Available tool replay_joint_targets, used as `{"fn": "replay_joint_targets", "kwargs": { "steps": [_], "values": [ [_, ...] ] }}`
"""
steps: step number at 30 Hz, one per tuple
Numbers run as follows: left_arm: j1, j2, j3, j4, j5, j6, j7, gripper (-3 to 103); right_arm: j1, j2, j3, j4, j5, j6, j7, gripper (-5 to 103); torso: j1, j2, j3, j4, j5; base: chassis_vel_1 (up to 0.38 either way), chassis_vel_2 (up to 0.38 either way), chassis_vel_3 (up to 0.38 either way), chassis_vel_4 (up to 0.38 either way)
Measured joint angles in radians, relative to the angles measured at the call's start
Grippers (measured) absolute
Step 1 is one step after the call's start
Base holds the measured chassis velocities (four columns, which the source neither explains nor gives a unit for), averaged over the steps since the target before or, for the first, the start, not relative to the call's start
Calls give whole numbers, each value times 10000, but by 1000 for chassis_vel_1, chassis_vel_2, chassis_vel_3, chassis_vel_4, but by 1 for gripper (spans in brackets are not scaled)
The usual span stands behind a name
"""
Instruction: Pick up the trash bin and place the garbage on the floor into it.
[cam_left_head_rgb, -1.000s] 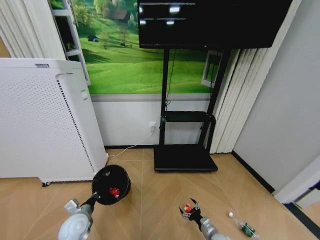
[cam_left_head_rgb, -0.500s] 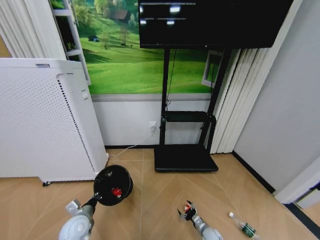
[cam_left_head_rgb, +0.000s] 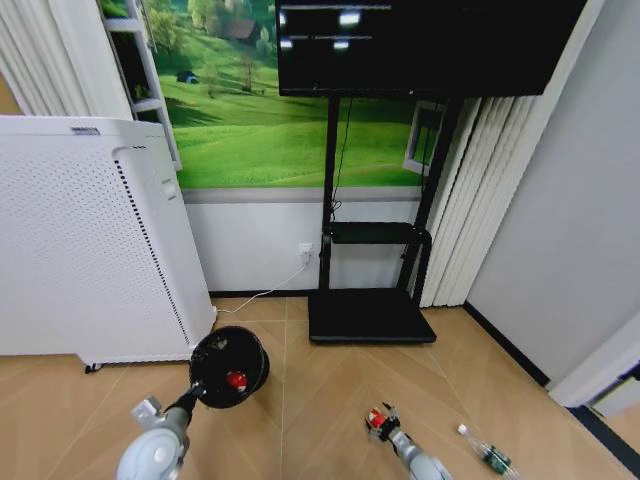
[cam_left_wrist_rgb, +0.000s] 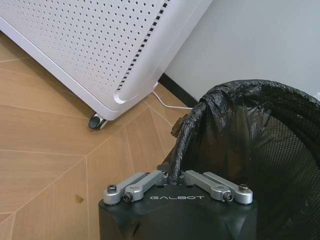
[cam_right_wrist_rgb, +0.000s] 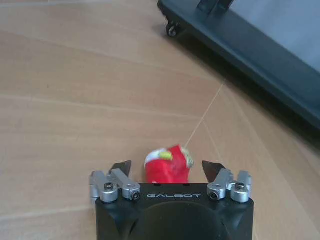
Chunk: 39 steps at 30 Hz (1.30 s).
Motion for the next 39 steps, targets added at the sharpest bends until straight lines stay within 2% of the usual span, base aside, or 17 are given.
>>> {"fn": "replay_joint_targets", "kwargs": {
  "steps": [6, 8, 9, 11, 15, 16, 18, 24, 27, 28, 30, 35, 38, 39],
  "values": [
    [53, 21, -69, -2, -12, 0, 6, 1, 78, 77, 40, -224, -44, -3, -27, 59, 0, 0, 0, 2, 0, 0, 0, 0, 0],
    [57, 16, -69, -3, -12, 1, 7, 1, 88, 81, 37, -225, -44, -2, -41, 59, 0, 0, 0, 2, 0, 0, 0, 0, 0],
    [58, 5, -66, -11, -9, 1, 7, 1, 101, 81, 24, -218, -44, -3, -56, 48, 0, 0, 0, 2, 0, 0, 0, 0, 0],
    [57, 0, -58, -18, -7, 0, 8, 1, 105, 68, 18, -181, -34, -7, -62, 38, 0, 0, 0, 1, 0, 0, 0, 0, 0],
    [58, -3, -58, -18, -3, 1, 12, 1, 93, 22, 55, -126, -6, -4, -64, 35, 0, 0, 0, 2, 0, 0, 0, 0, 0],
    [65, -2, -58, -16, 9, 1, 32, 1, 43, -21, 131, -26, 46, 5, -83, 30, 0, 0, 0, 2, 1, 0, 0, 0, 0],
    [69, -2, -57, 3, 27, 0, 53, 1, -15, -54, 234, 84, 144, 47, -134, 30, 0, 0, 0, 1, 1, 0, 0, 0, 0],
    [71, 49, 71, 200, 186, 29, 200, 1, -658, -173, 1120, 1128, 529, 867, -468, 29, 0, 0, -1, 4, 1, 0, 0, 0, 0],
    [-32, 141, 331, 440, 179, 66, 255, 1, -1731, -468, 1714, 3199, 1630, 910, -628, 29, -1, 0, -2, 1, 0, 0, 0, 0, 0],
    [-32, 141, 331, 440, 179, 66, 255, 1, -1731, -468, 1714, 3199, 1630, 910, -628, 29, -1, 0, -2, 1, 0, 0, 0, 0, 0],
    [-141, 257, 639, 657, 122, 100, 263, 1, -2560, -789, 2123, 4733, 2605, 917, -745, 29, -1, 0, -2, 0, 1, 0, 0, 0, 0],
    [-252, 391, 945, 841, 103, 168, 389, 1, -3321, -1337, 2372, 6335, 3104, 839, -806, 29, 0, 0, -2, -8, 2, 0, 0, 0, 0],
    [-308, 489, 1373, 1025, 299, 351, 660, 1, -3854, -2140, 2089, 8613, 3684, 636, -1278, 29, 0, 1, -2, 8, 0, 0, 0, 0, 0],
    [-308, 489, 1373, 1025, 299, 351, 660, 1, -3854, -2140, 2089, 8613, 3684, 636, -1278, 29, 0, 1, -2, 8, 0, 0, 0, 0, 0]
  ]
}}
